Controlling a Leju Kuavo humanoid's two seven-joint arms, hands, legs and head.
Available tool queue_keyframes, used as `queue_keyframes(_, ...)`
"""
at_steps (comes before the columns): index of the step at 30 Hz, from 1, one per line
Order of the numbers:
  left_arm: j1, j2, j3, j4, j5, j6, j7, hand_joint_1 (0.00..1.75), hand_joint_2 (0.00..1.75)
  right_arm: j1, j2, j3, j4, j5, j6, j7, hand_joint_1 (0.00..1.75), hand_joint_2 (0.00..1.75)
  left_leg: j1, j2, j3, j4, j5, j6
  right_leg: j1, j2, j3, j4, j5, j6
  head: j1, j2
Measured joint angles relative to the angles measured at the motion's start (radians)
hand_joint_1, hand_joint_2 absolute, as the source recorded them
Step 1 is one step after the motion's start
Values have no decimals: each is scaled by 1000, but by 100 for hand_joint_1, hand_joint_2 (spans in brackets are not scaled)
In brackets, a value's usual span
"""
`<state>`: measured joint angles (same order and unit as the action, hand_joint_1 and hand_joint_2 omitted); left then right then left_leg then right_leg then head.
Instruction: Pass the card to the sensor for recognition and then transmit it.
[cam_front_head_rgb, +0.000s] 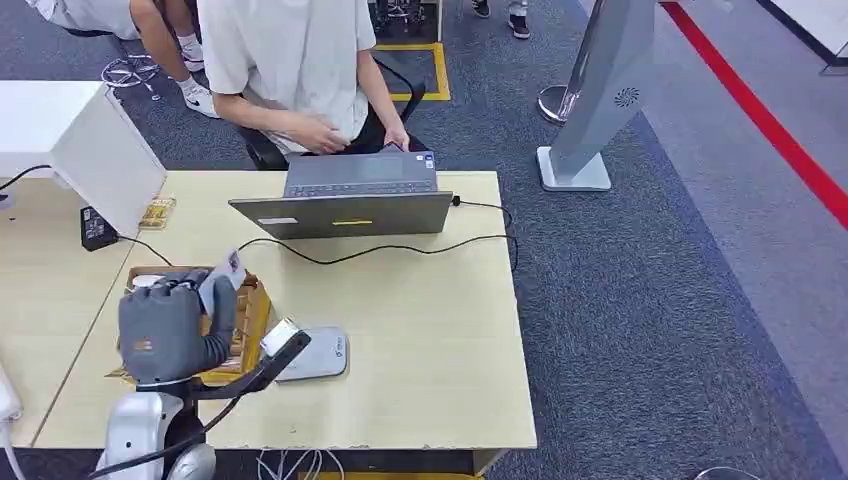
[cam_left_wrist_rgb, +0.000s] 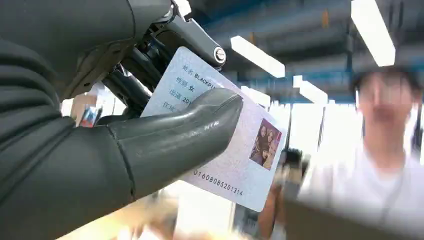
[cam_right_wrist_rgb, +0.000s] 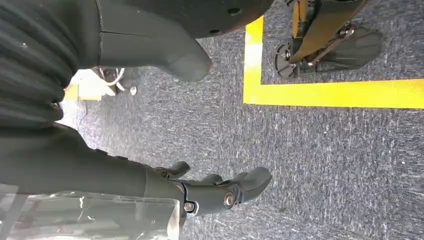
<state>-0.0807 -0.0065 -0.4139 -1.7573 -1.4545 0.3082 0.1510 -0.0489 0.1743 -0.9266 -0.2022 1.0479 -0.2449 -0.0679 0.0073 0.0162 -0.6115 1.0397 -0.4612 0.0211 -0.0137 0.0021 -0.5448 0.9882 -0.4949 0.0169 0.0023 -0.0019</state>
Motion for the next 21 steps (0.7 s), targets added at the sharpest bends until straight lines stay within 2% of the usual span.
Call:
queue_keyframes(5,-75,41,22,-65,-10,18,3,175,175,0,1,0,0,18,0,0,0,175,0,0,0,0,1,0,0,-1,0,1,0,0,0,0)
queue_keyframes(11,-174,80,88,-61,-17,6,-8,175,175,-2,1,0,0,35,10,0,0,175,1,0,0,0,2,0,0,0,0,2,1,-1,0,0)
queue_keyframes(16,-204,92,105,-54,-20,-3,-8,175,175,-2,1,0,0,36,11,1,0,175,0,0,0,0,1,0,0,0,0,1,0,0,0,0)
queue_keyframes(19,-233,104,117,-27,-65,-21,20,175,175,-2,1,3,1,55,14,2,0,175,0,-1,0,0,1,0,0,-1,-1,1,0,0,0,0)
queue_keyframes(21,-282,125,141,42,-78,-45,43,175,175,-4,1,8,1,70,19,1,0,175,0,0,0,0,2,0,0,0,-1,2,0,-1,0,0)
